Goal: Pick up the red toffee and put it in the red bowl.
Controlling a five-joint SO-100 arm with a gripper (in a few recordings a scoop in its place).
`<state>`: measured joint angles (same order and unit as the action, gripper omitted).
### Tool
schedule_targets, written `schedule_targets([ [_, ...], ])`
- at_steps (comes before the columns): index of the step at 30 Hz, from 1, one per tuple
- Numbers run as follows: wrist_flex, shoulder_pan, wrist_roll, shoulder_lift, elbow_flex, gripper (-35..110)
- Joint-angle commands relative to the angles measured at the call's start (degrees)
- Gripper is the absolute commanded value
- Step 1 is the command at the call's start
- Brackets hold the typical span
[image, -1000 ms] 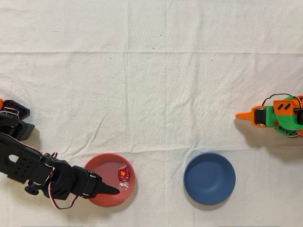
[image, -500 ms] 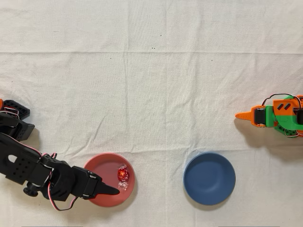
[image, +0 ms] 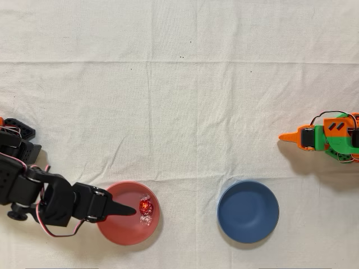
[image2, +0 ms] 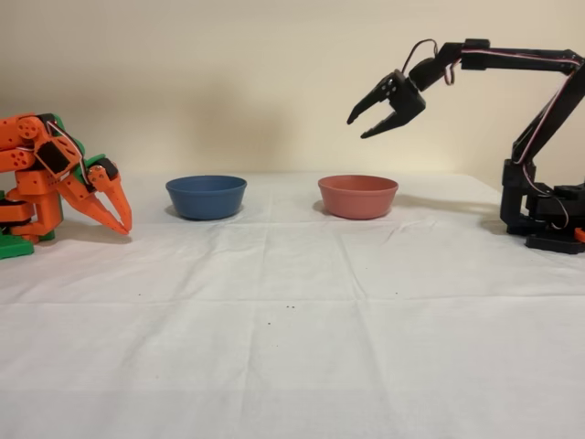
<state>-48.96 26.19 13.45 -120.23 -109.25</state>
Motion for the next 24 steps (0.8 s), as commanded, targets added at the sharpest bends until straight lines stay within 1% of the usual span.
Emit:
schedule_targets([
  [1,-1.8,-2.5,-0.2,-6.2,3.2,8],
  [10,-2.7,-10.8,-1.5,-15.6,-4.8,1],
  [20,-1.1,-19.4,-1.4,-24.9,-14.0,1],
  [24,0.5,-22.1,-4.0,-28.9,-18.6,1],
])
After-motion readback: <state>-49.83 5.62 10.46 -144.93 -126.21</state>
